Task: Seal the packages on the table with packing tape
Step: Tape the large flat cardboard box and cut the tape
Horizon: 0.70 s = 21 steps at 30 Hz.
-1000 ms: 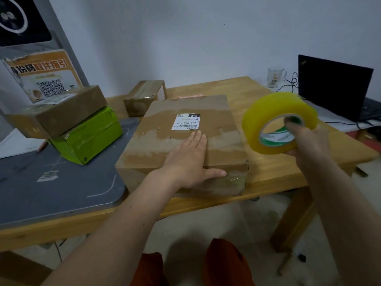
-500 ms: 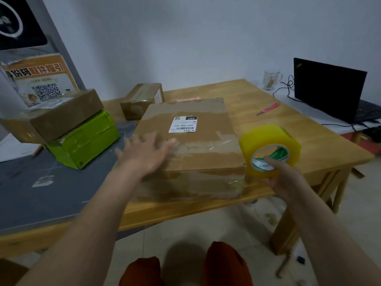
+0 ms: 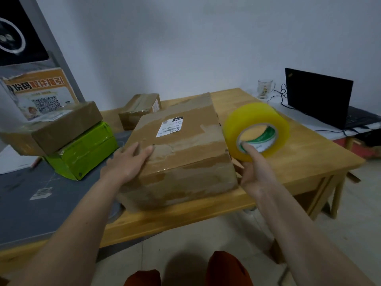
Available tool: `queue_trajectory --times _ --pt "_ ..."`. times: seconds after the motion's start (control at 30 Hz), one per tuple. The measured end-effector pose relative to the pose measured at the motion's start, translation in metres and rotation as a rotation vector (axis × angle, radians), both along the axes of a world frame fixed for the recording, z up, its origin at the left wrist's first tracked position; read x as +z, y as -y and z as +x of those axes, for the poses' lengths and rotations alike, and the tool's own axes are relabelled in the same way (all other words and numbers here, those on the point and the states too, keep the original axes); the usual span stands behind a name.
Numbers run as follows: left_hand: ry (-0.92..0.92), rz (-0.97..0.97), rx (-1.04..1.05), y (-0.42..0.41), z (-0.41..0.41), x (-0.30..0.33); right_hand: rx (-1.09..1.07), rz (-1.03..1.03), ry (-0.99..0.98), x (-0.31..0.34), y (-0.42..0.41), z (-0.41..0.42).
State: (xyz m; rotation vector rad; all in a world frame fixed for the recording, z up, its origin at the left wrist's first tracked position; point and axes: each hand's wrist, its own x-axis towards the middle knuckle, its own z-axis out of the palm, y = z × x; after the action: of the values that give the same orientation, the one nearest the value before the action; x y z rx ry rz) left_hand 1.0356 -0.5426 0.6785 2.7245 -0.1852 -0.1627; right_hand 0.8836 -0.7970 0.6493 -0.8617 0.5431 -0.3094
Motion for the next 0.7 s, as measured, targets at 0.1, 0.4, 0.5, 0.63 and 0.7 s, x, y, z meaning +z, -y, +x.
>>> queue_trajectory --times 0.1,0.4,0.5,0.63,0.7 --pt "-0.06 -0.368 -0.011 0.003 -0.006 0.0 -0.073 -0.286 0.032 0.055 0.002 0.01" --pt "-0.198 -0.843 -0.157 0.038 -0.054 0.008 0.01 -0.89 0.129 0.176 -0.032 0.053" --pt "0.134 -1.146 -0.374 0.036 -0.048 0.056 0.059 -1.069 0.122 0.182 -0.057 0.068" --pt "0.227 -1.164 -0.461 0.027 -0.036 0.102 0.078 -1.244 0.109 0.184 -0.078 0.078" --pt "0.214 -1.062 -0.472 0.018 -0.029 0.104 0.05 -1.342 0.092 0.188 -0.076 0.08"
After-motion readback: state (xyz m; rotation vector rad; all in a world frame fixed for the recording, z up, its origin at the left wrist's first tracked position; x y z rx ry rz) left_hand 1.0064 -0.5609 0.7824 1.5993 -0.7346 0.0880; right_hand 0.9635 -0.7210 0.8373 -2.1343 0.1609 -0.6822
